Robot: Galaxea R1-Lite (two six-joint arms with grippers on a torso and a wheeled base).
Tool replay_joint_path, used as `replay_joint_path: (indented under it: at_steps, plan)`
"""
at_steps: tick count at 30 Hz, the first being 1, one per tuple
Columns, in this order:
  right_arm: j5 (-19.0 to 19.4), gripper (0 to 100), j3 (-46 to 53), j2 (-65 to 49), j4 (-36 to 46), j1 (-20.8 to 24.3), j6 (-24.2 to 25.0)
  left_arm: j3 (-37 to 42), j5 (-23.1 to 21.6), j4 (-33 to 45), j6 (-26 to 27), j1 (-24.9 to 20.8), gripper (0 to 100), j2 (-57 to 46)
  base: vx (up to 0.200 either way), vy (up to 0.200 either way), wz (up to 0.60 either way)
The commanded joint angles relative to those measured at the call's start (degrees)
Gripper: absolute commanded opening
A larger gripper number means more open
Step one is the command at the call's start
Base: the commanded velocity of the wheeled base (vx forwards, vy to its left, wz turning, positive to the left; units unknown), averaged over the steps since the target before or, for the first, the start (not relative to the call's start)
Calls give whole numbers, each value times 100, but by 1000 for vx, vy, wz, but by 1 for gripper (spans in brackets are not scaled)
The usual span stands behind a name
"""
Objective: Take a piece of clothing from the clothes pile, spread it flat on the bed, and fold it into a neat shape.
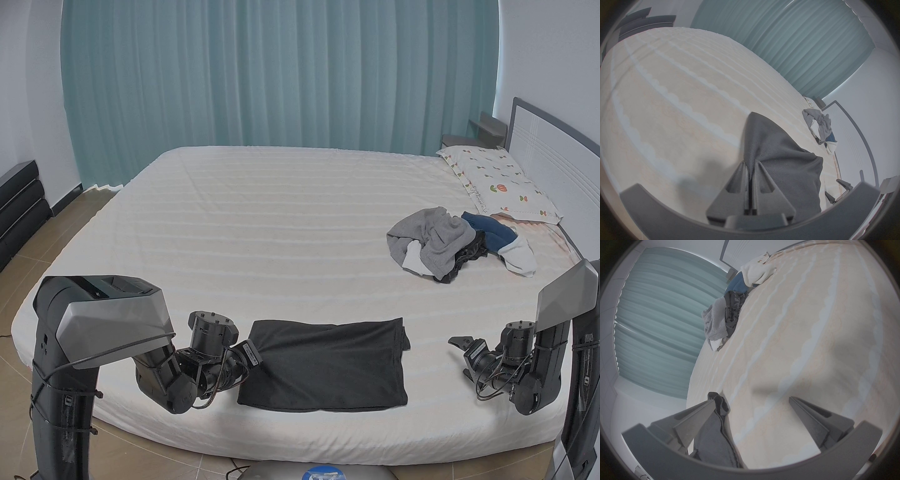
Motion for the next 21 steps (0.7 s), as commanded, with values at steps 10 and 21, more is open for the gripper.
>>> replay_joint_path:
  at_steps: [10, 21]
  plan:
    - [2, 100, 0, 8, -67, 3, 2, 94, -1, 4, -20, 33, 0, -113, 0, 200, 0]
    - [11, 100, 0, 8, -67, 3, 2, 94, -1, 4, -20, 86, 0, -104, 0, 200, 0]
